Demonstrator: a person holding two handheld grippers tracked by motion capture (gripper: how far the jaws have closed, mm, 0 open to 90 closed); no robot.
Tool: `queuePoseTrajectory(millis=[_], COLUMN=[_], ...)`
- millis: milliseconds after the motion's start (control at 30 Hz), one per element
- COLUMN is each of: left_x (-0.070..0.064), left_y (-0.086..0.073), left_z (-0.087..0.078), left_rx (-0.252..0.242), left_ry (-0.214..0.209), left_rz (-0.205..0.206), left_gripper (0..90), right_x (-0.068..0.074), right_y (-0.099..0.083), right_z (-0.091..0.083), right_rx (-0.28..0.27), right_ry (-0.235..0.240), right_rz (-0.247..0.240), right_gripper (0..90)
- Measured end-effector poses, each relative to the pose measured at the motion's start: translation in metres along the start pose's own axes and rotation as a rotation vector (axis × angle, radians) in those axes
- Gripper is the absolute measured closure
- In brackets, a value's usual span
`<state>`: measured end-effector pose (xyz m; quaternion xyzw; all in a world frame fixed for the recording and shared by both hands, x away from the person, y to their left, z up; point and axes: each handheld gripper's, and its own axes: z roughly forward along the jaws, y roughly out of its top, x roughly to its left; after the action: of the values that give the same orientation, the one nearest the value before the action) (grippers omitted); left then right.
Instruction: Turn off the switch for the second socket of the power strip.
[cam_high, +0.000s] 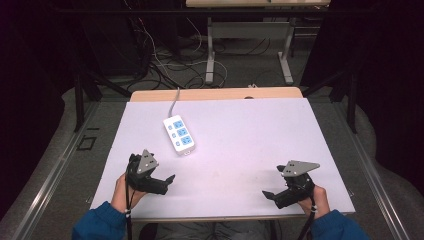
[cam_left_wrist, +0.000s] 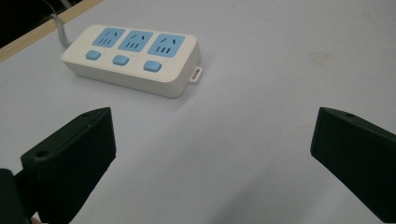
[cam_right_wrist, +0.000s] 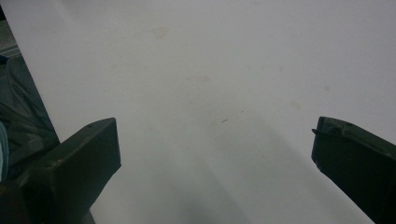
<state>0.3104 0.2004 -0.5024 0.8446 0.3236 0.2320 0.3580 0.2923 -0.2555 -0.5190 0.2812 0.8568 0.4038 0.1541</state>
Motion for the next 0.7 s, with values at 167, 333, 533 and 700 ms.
queuePoseTrajectory(millis=[167, 333, 533, 700], left_x=[-0.001, -0.005, -0.007, -0.010], left_y=[-0.007, -0.012, -0.018, -0.022], left_z=[-0.004, -0.006, -0.009, -0.010], left_rx=[-0.005, 0.001, 0.010, 0.008], left_ry=[0.001, -0.011, -0.013, -0.024], left_rz=[0.005, 0.011, 0.027, 0.021], left_gripper=[0.1, 0.1, 0.1, 0.1], right_x=[0.000, 0.001, 0.000, 0.000], right_y=[0.000, 0.000, 0.000, 0.000], right_z=[-0.001, -0.001, -0.001, -0.001], right_rx=[0.003, 0.004, 0.002, 0.002], right_ry=[-0.001, -0.003, -0.003, -0.005], right_rz=[0.000, 0.008, -0.003, 0.002], right_gripper=[0.6, 0.5, 0.6, 0.5])
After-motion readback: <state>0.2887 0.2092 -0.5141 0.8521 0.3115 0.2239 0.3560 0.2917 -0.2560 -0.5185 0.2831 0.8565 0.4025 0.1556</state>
